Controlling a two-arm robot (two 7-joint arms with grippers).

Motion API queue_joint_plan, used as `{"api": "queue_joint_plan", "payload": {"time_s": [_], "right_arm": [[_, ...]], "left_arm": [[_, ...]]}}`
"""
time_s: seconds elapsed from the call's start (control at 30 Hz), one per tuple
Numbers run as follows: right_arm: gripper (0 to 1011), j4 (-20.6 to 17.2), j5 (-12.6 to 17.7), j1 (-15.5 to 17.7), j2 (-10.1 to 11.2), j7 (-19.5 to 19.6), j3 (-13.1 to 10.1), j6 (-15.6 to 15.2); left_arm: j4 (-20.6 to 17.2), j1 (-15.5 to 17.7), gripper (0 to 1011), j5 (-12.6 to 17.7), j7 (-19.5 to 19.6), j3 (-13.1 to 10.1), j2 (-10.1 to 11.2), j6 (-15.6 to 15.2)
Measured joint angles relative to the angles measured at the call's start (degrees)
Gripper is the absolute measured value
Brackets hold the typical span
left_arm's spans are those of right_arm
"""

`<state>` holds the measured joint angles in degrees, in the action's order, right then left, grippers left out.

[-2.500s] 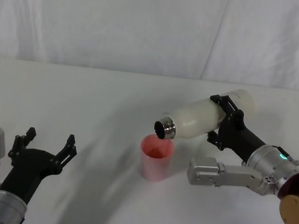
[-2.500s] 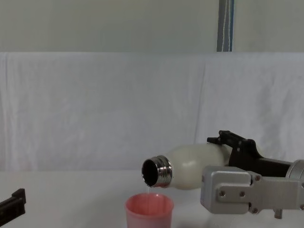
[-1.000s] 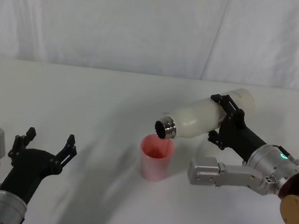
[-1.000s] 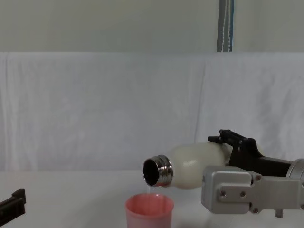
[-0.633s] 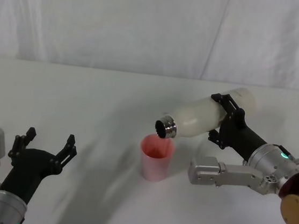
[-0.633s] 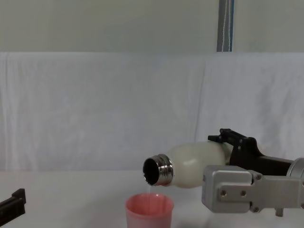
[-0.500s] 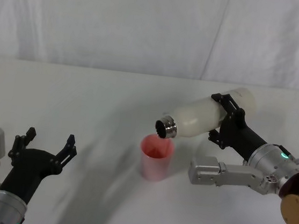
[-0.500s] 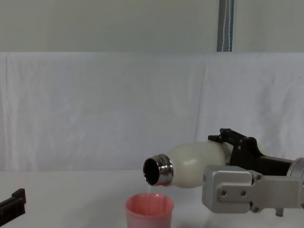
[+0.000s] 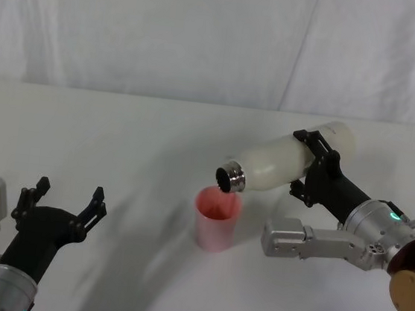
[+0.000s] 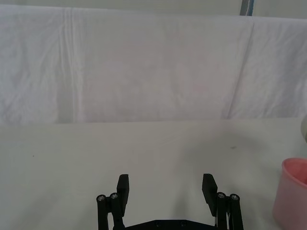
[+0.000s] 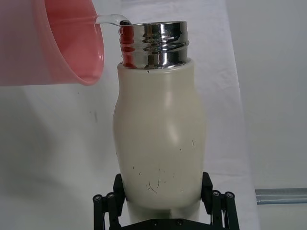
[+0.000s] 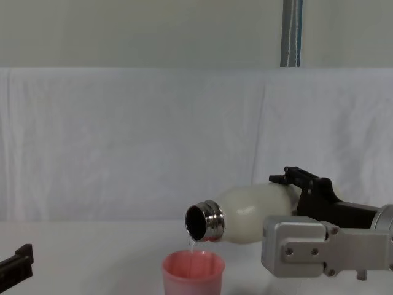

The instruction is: Grasp the thermos with one hand and pour water into the cup lid.

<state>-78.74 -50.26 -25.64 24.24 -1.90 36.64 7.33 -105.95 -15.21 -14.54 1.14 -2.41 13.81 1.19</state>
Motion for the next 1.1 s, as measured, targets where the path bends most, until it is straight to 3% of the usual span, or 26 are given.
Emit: {"api": "queue_joint_plan", "payload": {"time_s": [1.1], "right_arm": [[956, 0.1, 0.0, 0.0, 0.1, 0.2, 0.0, 0.1]], "left_arm": [[0.0, 0.0, 1001, 0.0, 0.0, 0.0, 0.0, 0.0]]}}
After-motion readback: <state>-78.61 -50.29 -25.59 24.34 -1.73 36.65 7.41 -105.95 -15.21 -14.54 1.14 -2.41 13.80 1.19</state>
